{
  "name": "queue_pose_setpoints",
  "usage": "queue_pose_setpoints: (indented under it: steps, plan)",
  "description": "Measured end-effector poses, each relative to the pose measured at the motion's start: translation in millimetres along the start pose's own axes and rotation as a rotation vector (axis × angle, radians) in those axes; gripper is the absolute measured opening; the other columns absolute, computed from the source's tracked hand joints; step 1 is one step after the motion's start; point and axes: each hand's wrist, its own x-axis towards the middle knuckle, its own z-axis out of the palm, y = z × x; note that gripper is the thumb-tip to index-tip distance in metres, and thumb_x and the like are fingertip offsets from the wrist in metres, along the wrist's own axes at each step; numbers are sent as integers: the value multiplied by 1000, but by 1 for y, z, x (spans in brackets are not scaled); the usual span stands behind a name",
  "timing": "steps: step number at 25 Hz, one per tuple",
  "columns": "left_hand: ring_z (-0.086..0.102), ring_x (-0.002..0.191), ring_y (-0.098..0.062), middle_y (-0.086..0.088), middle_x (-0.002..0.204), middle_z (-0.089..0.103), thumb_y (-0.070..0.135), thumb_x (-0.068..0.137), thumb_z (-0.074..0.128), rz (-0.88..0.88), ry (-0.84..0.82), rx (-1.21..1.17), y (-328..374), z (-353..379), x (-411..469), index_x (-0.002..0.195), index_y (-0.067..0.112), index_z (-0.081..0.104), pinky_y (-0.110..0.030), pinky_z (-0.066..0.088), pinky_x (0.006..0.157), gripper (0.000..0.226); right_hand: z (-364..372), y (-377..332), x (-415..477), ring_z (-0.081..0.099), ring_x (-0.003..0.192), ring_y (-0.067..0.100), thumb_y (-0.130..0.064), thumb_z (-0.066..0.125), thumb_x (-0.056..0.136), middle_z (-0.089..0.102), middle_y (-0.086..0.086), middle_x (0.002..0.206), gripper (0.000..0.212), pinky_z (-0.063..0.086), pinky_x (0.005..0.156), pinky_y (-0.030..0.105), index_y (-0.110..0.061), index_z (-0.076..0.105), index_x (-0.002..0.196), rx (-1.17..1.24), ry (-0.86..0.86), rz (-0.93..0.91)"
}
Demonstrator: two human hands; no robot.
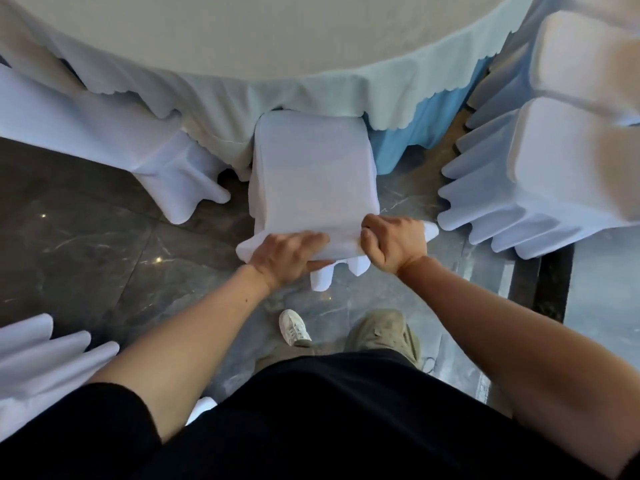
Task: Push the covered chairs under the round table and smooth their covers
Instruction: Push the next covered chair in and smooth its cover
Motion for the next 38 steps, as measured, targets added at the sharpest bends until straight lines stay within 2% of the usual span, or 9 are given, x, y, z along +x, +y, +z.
queue_pose_setpoints:
  steps: [4, 10, 13, 18, 24, 28, 30, 35, 38]
  plan:
    - [66, 58, -24, -4, 75, 69, 46, 86, 57, -23, -14, 76, -34, 8, 38, 102, 19, 46, -30, 48, 41, 34, 0, 24, 55, 55, 53, 35, -48, 23, 86, 62, 4, 62, 53, 42, 52, 33, -12, 61, 76, -4, 34, -43]
    - [64, 64, -32, -13, 82, 66, 39, 83, 67, -228, -109, 81, -53, 17, 92, 105, 18, 42, -37, 52, 52, 40, -8, 63, 124, 56, 50, 33, -48, 28, 88, 63, 2, 60, 49, 33, 50, 26, -14, 60, 74, 28, 43, -137]
    - [62, 65, -34, -15, 82, 64, 41, 86, 61, -326, -132, 57, -54, 15, 113, 105, 17, 41, -40, 52, 57, 37, -11, 75, 145, 55, 49, 33, -49, 27, 88, 62, 2, 59, 50, 28, 51, 26, -14, 59, 74, 42, 31, -155]
    - [61, 72, -37, -20, 87, 61, 29, 85, 69, -439, -244, 103, -51, 17, 122, 106, 0, 59, -46, 51, 65, 37, -9, 81, 156, 55, 51, 34, -50, 26, 88, 62, 4, 59, 51, 28, 51, 27, -12, 56, 73, 61, -22, -167]
    - [57, 86, -37, -18, 103, 58, 46, 93, 41, -576, -344, 150, -34, 13, 128, 117, 4, 56, -50, 45, 77, 51, -16, 83, 155, 54, 56, 33, -49, 19, 90, 59, 3, 65, 51, 25, 53, 30, -12, 51, 74, 41, -80, -183]
    - [55, 97, -35, -15, 114, 56, 47, 96, 40, -631, -313, 160, -24, 15, 125, 122, 8, 52, -44, 41, 87, 48, -20, 81, 146, 55, 66, 31, -40, 26, 97, 59, 4, 72, 43, 34, 60, 34, -12, 51, 79, 58, -125, -192]
    - [53, 104, -35, -14, 120, 55, 45, 97, 43, -654, -291, 151, -18, 16, 122, 127, 10, 49, -44, 38, 92, 46, -22, 78, 134, 56, 76, 29, -36, 30, 100, 62, 4, 79, 37, 41, 73, 39, -13, 55, 85, 63, -142, -187]
    - [46, 120, -28, -11, 134, 52, 32, 100, 43, -627, -183, 11, -8, 5, 111, 139, 11, 41, -36, 29, 103, 44, -28, 51, 121, 55, 92, 29, -40, 26, 100, 65, 4, 99, 39, 39, 85, 40, -17, 56, 108, 74, -151, -180]
    - [50, 120, -27, -11, 133, 54, 27, 101, 42, -644, -66, -43, -7, -10, 89, 137, 8, 45, -39, 36, 103, 41, -25, 13, 127, 56, 99, 29, -40, 31, 102, 64, 5, 111, 36, 40, 88, 40, -17, 53, 118, 122, -162, -236]
